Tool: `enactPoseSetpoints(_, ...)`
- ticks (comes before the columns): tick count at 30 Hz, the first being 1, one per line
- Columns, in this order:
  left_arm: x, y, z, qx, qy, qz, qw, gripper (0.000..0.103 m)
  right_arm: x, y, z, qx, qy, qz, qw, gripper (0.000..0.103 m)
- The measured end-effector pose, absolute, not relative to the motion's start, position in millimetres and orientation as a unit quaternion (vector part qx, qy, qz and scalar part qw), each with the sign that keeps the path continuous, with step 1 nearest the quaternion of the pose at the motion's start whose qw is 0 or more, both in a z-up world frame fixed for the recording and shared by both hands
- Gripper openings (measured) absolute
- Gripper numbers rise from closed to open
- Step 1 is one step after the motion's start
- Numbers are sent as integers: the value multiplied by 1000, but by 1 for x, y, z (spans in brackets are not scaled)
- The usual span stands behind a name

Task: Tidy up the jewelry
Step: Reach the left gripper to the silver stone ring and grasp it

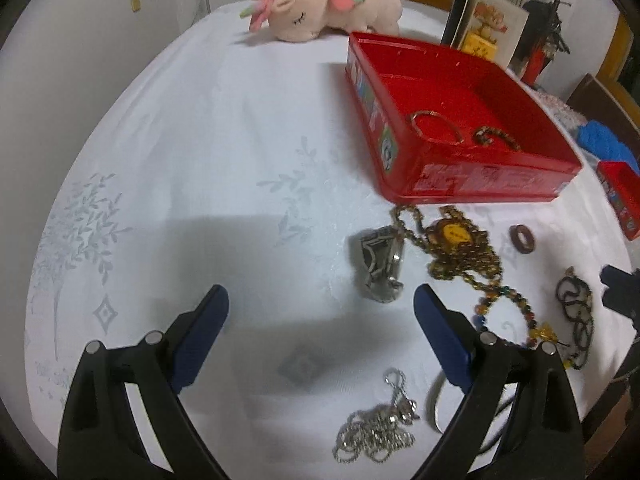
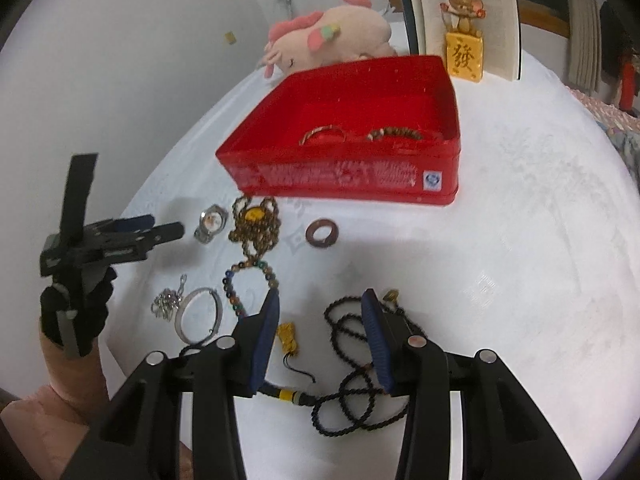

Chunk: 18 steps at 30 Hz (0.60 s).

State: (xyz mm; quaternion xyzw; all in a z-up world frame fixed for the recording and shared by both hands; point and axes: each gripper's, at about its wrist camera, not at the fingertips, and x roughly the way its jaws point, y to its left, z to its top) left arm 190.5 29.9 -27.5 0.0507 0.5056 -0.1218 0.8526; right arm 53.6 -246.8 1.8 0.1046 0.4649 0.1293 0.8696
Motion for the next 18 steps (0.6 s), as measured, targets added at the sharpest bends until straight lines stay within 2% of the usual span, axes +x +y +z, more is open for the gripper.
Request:
enactPoseSetpoints(11, 202, 5, -39, 69, 515, -130, 845, 93, 50, -215, -18, 99, 494, 151, 851, 43)
enactPoseSetpoints(18, 214, -5, -52, 78, 530, -132, 834, 93, 51, -172, -22, 84, 517, 213, 825, 37)
